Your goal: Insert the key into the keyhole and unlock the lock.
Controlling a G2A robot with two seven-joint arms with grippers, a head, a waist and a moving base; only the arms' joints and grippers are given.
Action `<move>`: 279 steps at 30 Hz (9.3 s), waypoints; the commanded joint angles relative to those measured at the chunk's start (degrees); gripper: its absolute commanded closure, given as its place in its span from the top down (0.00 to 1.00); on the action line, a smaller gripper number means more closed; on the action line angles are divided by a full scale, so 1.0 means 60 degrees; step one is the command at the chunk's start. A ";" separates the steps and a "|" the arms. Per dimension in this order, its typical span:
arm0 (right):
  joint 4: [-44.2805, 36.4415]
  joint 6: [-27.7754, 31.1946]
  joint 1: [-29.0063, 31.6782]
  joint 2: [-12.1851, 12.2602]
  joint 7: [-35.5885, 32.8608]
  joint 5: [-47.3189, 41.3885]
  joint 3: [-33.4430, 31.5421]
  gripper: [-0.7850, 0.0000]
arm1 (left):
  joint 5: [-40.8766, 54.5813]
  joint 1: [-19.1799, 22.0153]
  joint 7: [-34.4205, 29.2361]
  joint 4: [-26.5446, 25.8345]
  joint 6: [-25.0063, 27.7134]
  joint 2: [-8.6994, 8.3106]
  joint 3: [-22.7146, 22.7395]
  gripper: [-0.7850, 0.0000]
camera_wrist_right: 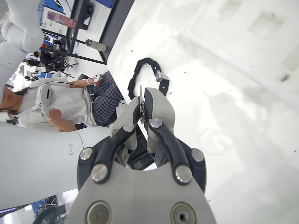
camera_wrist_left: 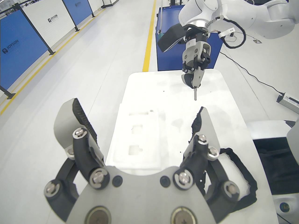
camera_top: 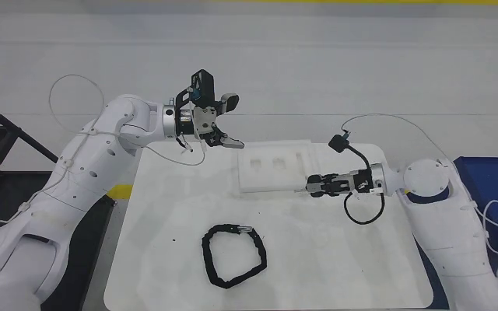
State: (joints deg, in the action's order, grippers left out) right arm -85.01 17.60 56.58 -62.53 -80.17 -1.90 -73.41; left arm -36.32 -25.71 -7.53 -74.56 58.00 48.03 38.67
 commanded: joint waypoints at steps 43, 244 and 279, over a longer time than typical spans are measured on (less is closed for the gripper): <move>-0.0129 0.0131 0.0454 0.0135 0.0487 -0.0660 -0.0527 0.00 | -0.1371 -0.1433 0.0795 0.0643 0.0000 0.0039 -0.1017 1.00; -0.7020 -0.4941 0.2500 0.1097 0.0671 0.1770 -0.1479 0.00 | -0.8262 -0.1895 1.2059 0.1509 -0.3090 0.2058 -0.3120 0.00; -0.7242 -0.6090 0.2527 0.1320 0.1563 0.2586 -0.0940 0.00 | -0.8516 -0.2033 1.2272 0.2134 -0.3303 0.2612 -0.2943 0.00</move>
State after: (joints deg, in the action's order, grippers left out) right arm -128.50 -18.91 71.79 -54.63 -70.88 13.66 -79.09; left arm -87.29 -37.88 66.10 -61.76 38.18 63.70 20.95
